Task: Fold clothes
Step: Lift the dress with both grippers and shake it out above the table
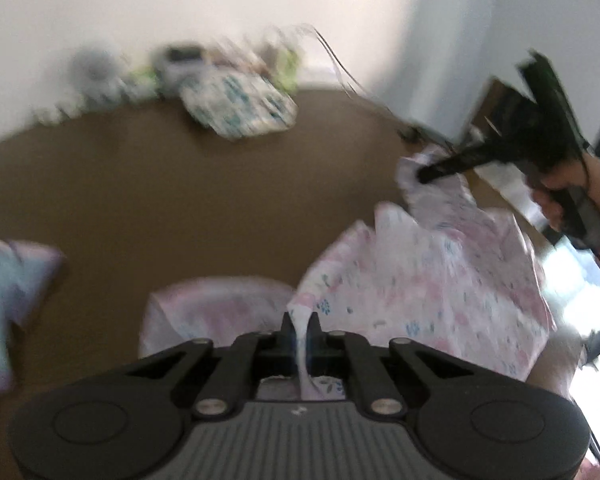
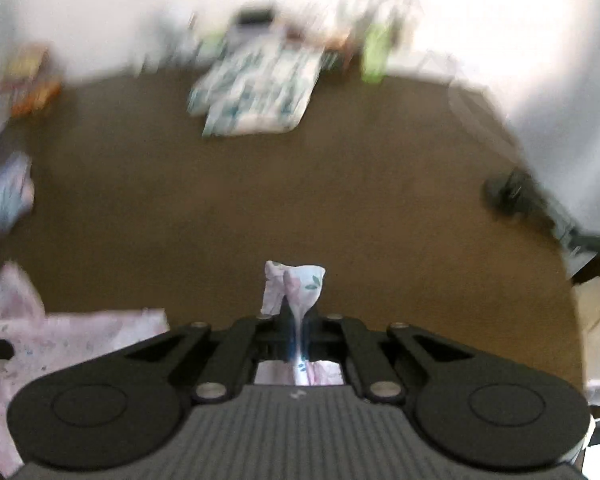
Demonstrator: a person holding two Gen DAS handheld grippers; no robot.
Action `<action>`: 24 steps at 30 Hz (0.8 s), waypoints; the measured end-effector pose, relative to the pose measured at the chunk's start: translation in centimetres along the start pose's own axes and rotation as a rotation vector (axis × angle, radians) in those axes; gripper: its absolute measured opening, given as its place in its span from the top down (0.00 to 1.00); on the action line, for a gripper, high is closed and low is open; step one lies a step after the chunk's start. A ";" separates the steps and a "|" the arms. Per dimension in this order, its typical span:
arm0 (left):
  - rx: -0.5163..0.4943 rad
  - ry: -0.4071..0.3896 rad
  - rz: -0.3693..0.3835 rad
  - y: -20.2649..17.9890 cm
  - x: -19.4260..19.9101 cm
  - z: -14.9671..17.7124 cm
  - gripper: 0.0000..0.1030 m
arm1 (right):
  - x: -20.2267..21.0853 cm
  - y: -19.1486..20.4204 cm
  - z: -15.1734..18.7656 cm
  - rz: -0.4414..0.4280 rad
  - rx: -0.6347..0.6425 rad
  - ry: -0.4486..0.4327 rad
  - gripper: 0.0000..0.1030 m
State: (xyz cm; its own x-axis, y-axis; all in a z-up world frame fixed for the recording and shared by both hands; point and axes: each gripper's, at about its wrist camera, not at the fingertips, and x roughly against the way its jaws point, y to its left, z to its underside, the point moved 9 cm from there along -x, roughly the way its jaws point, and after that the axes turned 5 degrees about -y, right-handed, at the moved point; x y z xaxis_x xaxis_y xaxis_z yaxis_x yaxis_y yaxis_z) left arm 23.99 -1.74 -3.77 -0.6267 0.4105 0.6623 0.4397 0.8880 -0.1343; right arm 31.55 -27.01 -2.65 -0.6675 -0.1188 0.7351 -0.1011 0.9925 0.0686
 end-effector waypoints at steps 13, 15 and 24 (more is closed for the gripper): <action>-0.423 -0.686 -0.381 -2.3 20.5 -17.5 0.97 | 23.5 2.1 -15.2 -0.135 0.059 -0.736 0.97; -0.473 -0.660 -0.367 -3.7 21.3 -14.9 0.97 | 23.5 2.3 -11.9 -0.137 0.100 -0.706 0.97; -0.331 -0.028 -0.065 -6.3 8.5 10.3 0.84 | 11.9 0.2 10.5 -0.176 0.043 -0.218 0.86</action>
State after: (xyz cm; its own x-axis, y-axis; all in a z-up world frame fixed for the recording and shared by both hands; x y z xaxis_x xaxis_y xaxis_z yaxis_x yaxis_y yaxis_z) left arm 9.24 -1.70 -4.90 -0.6759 0.3645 0.6405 0.5803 0.7990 0.1577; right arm 15.83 -28.58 -0.91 -0.7793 -0.2974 0.5516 -0.2579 0.9544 0.1503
